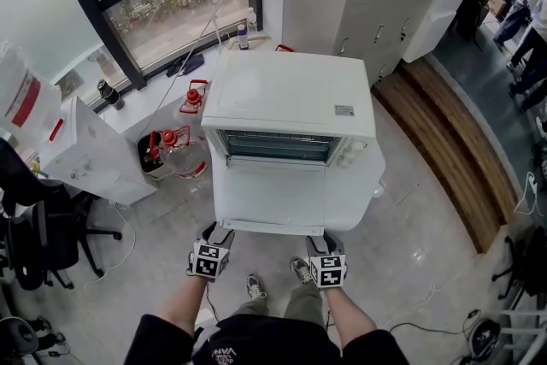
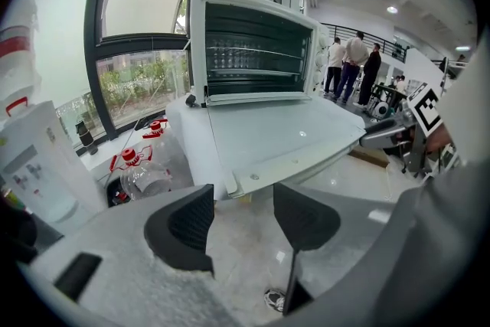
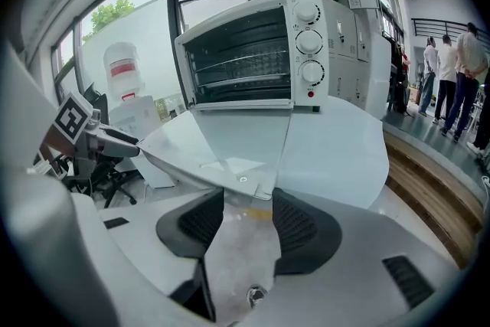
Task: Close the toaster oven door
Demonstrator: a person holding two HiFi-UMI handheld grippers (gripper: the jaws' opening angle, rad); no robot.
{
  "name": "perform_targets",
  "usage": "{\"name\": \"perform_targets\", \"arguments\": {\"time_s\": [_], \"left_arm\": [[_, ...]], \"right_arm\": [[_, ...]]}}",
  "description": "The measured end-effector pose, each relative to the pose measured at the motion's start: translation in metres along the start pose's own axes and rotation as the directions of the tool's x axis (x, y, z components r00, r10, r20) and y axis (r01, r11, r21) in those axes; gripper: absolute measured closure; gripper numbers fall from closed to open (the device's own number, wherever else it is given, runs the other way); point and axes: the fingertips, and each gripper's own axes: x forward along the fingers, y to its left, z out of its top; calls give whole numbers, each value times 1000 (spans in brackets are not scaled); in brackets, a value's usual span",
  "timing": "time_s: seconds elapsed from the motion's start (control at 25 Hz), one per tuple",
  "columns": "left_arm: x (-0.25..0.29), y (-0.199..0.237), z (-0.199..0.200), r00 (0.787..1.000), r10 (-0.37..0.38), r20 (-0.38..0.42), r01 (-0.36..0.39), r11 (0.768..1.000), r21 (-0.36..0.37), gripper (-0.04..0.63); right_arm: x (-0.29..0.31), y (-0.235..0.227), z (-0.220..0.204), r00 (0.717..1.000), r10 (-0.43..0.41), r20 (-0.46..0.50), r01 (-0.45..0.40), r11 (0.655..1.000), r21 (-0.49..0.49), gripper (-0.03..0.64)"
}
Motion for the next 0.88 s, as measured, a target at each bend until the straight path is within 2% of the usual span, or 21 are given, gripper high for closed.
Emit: {"name": "perform_targets", "arguments": {"time_s": [0.2, 0.44, 0.88], "left_arm": [[-4, -2, 7, 1000, -6, 22, 7, 1000, -26, 350], [-18, -1, 20, 996, -6, 90, 12, 997, -75, 348], [-36, -3, 44, 984, 12, 176, 4, 996, -89, 350]], "right_arm": [[-5, 1, 5, 1000, -2, 12, 2, 1000, 23, 417], [-16, 3, 17, 998, -1, 59, 0, 1000, 26, 417], [-38, 6, 45, 988, -17, 154, 8, 998, 60, 417]]}}
